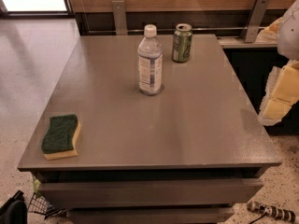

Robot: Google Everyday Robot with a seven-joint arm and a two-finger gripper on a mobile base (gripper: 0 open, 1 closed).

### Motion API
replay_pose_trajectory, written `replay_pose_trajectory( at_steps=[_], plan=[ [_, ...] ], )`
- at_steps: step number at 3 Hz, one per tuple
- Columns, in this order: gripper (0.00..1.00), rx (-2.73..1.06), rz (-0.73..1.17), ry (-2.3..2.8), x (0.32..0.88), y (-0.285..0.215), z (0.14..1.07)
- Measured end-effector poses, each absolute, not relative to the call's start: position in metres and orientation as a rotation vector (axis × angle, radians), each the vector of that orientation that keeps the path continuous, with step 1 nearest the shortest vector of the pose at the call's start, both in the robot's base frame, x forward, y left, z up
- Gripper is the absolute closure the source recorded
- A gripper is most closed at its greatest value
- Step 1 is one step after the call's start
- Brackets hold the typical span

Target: Move green can near sponge

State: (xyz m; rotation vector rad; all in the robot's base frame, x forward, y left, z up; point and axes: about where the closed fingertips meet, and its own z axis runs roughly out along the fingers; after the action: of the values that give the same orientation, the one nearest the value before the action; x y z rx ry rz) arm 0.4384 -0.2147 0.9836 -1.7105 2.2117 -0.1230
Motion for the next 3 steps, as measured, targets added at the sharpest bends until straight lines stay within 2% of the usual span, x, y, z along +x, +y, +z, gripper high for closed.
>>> replay_pose_trajectory(
  at_steps=[1, 3],
  plan=[
    [0.00, -1.710, -0.123, 2.212, 0.438, -0.215, 0.984],
    [0.00, -1.527, -0.152, 2.166, 0.493, -0.254, 0.998]
  ],
)
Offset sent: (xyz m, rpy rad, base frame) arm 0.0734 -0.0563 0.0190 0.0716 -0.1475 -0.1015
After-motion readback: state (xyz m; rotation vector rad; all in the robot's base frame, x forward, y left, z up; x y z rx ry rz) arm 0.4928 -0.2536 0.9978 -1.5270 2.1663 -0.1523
